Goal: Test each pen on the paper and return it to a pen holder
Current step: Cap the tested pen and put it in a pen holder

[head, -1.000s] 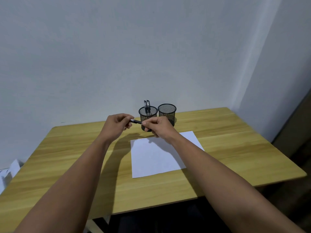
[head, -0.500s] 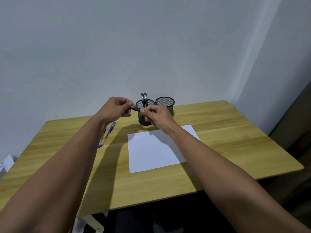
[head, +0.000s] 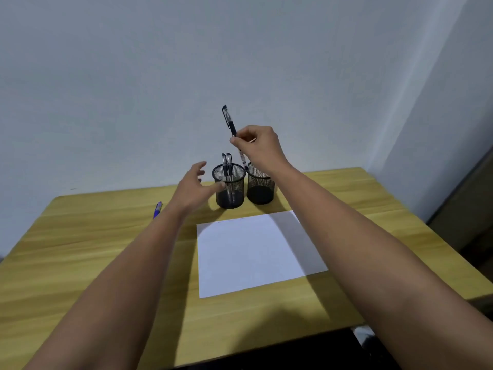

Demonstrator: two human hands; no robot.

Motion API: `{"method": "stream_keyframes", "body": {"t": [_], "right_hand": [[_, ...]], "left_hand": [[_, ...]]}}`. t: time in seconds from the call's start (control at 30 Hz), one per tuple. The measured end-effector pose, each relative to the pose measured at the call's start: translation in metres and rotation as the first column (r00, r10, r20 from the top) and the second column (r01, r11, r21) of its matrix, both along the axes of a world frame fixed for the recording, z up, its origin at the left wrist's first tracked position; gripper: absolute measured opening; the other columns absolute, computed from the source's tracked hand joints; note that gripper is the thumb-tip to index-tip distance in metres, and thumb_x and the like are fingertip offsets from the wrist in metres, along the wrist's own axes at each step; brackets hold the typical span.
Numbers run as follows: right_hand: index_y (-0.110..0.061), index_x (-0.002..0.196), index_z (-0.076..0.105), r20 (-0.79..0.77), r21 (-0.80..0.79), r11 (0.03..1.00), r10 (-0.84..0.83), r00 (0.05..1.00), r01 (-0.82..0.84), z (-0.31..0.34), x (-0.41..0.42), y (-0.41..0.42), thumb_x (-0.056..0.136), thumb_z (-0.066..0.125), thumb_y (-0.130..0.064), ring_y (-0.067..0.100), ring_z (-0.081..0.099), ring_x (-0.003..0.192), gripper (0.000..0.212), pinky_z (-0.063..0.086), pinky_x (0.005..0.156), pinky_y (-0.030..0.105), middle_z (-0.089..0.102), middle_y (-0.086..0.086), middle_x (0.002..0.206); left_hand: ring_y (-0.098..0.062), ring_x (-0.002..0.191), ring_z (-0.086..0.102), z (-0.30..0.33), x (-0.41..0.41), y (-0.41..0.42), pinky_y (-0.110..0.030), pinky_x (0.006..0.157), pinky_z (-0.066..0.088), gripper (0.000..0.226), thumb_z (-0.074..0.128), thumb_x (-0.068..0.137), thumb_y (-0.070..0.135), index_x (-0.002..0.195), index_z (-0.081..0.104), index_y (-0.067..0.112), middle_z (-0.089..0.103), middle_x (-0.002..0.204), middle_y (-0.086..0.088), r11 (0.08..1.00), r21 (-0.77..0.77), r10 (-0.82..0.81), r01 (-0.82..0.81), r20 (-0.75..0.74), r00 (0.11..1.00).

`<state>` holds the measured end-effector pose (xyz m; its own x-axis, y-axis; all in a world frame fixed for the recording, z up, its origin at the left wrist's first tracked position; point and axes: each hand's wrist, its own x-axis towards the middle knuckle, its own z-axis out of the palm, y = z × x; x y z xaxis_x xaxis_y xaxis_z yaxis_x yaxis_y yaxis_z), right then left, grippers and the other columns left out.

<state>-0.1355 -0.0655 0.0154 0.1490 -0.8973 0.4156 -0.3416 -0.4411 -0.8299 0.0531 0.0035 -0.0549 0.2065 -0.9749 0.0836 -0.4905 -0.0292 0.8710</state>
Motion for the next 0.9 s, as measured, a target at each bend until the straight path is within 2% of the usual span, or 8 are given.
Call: {"method": "stream_keyframes", "body": {"t": [0.1, 0.17, 0.3, 0.43, 0.6, 0.73, 0.83, 0.9], "right_hand": [[-0.016, 0.089, 0.076, -0.053, 0.007, 0.999, -0.035, 0.998, 0.035, 0.0, 0.01, -0.012, 0.092, 0.082, -0.021, 0.017, 0.076, 0.075, 0.009, 0.061, 0.075, 0.029, 0.07, -0.007, 0.075], [-0.019, 0.084, 0.073, -0.135, 0.012, 0.999, -0.051, 0.99, 0.053, -0.005, 0.017, -0.017, 0.088, 0.082, -0.019, 0.018, 0.071, 0.076, 0.01, 0.062, 0.081, 0.035, 0.066, -0.01, 0.07], [-0.024, 0.084, 0.069, -0.367, 0.019, 0.995, -0.088, 0.926, 0.102, -0.017, 0.028, -0.016, 0.083, 0.081, -0.024, 0.021, 0.069, 0.087, 0.013, 0.057, 0.078, 0.033, 0.072, -0.003, 0.086], [-0.02, 0.075, 0.066, -0.509, 0.072, 0.985, -0.097, 0.856, 0.155, -0.026, 0.037, -0.018, 0.082, 0.079, -0.02, 0.031, 0.072, 0.086, 0.015, 0.049, 0.067, 0.03, 0.075, 0.005, 0.086], [-0.009, 0.095, 0.074, -0.558, 0.059, 0.977, -0.137, 0.818, 0.204, -0.025, 0.037, -0.013, 0.085, 0.075, -0.018, 0.037, 0.07, 0.092, 0.014, 0.049, 0.07, 0.032, 0.075, 0.013, 0.097], [-0.011, 0.109, 0.076, -0.559, 0.008, 0.979, -0.163, 0.813, 0.203, -0.015, 0.035, -0.004, 0.088, 0.074, -0.016, 0.037, 0.072, 0.104, 0.022, 0.058, 0.081, 0.036, 0.076, 0.012, 0.112], [-0.014, 0.109, 0.08, -0.488, -0.017, 0.985, -0.16, 0.858, 0.174, -0.006, 0.036, 0.006, 0.093, 0.073, -0.019, 0.03, 0.071, 0.101, 0.018, 0.054, 0.078, 0.034, 0.077, 0.007, 0.113], [-0.017, 0.101, 0.08, -0.443, -0.029, 0.987, -0.154, 0.883, 0.158, 0.0, 0.041, 0.014, 0.093, 0.073, -0.021, 0.024, 0.067, 0.093, 0.011, 0.048, 0.075, 0.031, 0.078, 0.004, 0.109]], "left_hand": [[-0.024, 0.137, 0.047, -0.018, -0.007, -0.015, -0.043, 0.11, 0.044, 0.105, 0.088, 0.069, 0.052, 0.155, 0.034, 0.026, 0.046, 0.153, -0.006, 0.998, 0.055, -0.024, 0.021, 0.044, 0.999], [-0.019, 0.131, 0.053, -0.026, -0.01, -0.023, -0.044, 0.109, 0.046, 0.114, 0.087, 0.054, 0.066, 0.15, 0.039, 0.028, 0.055, 0.145, 0.001, 0.998, 0.062, -0.016, 0.013, 0.043, 0.999], [-0.012, 0.106, 0.065, -0.035, -0.01, -0.033, -0.044, 0.094, 0.055, 0.091, 0.081, 0.05, 0.074, 0.126, 0.057, 0.032, 0.068, 0.115, 0.013, 0.999, 0.035, 0.01, -0.014, 0.11, 0.994], [-0.011, 0.1, 0.067, -0.033, -0.012, -0.029, -0.043, 0.089, 0.057, 0.083, 0.079, 0.051, 0.072, 0.121, 0.06, 0.031, 0.069, 0.11, 0.014, 1.0, 0.007, 0.027, -0.028, 0.118, 0.993], [-0.013, 0.097, 0.067, -0.031, -0.015, -0.027, -0.043, 0.088, 0.057, 0.079, 0.079, 0.051, 0.073, 0.116, 0.061, 0.031, 0.069, 0.108, 0.014, 1.0, 0.001, 0.025, -0.025, 0.126, 0.992], [-0.013, 0.105, 0.066, -0.025, -0.015, -0.018, -0.044, 0.092, 0.056, 0.088, 0.085, 0.058, 0.064, 0.133, 0.055, 0.029, 0.067, 0.121, 0.009, 1.0, 0.009, 0.018, -0.019, 0.118, 0.993], [-0.015, 0.113, 0.06, -0.014, -0.004, -0.007, -0.041, 0.097, 0.053, 0.093, 0.087, 0.068, 0.053, 0.148, 0.044, 0.029, 0.061, 0.127, 0.006, 1.0, 0.016, 0.002, -0.005, 0.145, 0.989], [-0.016, 0.111, 0.06, -0.006, 0.01, 0.001, -0.038, 0.097, 0.052, 0.081, 0.082, 0.078, 0.044, 0.148, 0.045, 0.028, 0.061, 0.126, 0.005, 1.0, 0.011, 0.021, -0.023, 0.164, 0.986]]}}
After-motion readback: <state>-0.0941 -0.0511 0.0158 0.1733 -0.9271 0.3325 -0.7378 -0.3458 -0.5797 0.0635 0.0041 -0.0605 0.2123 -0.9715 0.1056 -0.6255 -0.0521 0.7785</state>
